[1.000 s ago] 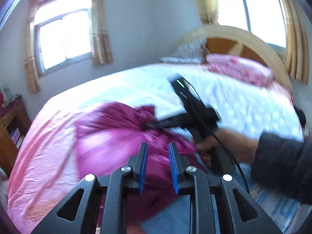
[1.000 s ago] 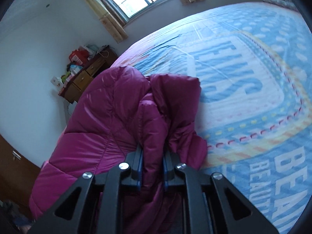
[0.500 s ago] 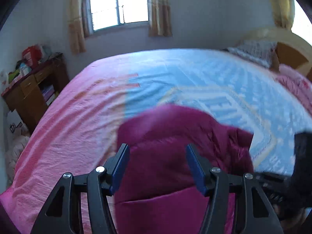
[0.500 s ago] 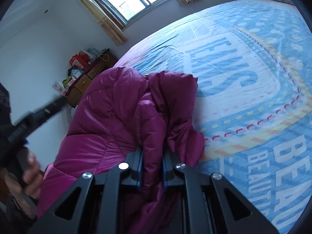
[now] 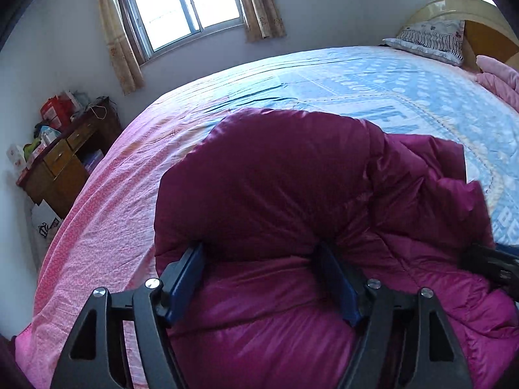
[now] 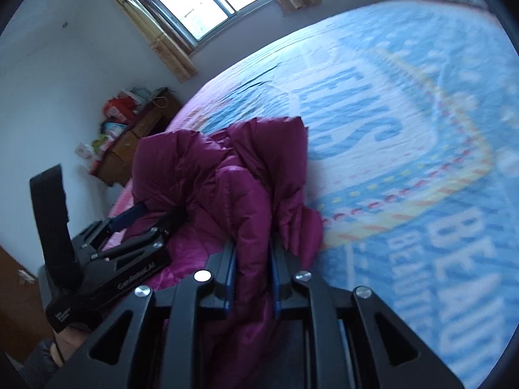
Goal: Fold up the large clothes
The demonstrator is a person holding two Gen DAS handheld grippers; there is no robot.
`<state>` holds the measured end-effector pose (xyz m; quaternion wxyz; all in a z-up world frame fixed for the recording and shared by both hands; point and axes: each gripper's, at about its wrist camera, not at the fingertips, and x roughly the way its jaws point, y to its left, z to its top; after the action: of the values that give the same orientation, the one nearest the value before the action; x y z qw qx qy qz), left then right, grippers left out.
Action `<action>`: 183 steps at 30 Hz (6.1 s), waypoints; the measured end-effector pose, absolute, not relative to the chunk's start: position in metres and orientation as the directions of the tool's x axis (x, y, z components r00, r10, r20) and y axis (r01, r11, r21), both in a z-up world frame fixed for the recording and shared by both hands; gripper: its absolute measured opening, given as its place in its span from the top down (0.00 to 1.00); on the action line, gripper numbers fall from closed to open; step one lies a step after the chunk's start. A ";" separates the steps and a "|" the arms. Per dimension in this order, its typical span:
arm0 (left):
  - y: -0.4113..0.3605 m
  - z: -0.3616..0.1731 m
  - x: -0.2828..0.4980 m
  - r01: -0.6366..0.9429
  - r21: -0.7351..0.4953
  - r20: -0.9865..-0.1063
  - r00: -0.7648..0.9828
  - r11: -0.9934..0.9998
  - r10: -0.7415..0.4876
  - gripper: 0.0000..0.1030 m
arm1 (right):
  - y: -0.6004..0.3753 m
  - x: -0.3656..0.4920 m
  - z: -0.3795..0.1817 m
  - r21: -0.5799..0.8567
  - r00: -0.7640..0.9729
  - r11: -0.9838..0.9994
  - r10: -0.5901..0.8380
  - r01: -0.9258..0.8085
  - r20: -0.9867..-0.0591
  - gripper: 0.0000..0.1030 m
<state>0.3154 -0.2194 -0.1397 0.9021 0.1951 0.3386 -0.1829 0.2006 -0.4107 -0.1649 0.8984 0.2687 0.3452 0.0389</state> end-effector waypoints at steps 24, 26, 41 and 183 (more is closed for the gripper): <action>-0.243 -0.154 0.314 0.436 0.318 -0.662 0.737 0.842 -0.132 0.28 | -0.345 0.136 -0.162 0.464 0.723 0.884 0.287 0.052 -0.628 0.88; -0.243 -0.155 0.314 0.435 0.312 -0.665 0.735 0.844 -0.133 0.28 | -0.351 0.139 -0.151 0.449 0.718 0.892 0.281 0.048 -0.636 0.88; -0.243 -0.155 0.316 0.430 0.310 -0.666 0.735 0.848 -0.129 0.28 | -0.373 0.253 -0.130 0.346 0.738 0.925 0.122 0.159 -0.664 0.82; -0.102 -0.158 0.122 0.521 -0.164 -0.731 0.506 0.838 -0.458 0.25 | -0.302 0.031 -0.151 0.415 0.749 0.861 0.062 0.295 -0.660 0.70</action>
<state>0.1218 -0.1017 -0.1585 0.8668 0.0384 0.4091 -0.2824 0.0310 -0.3019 -0.1514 0.8994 0.2558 0.3485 -0.0648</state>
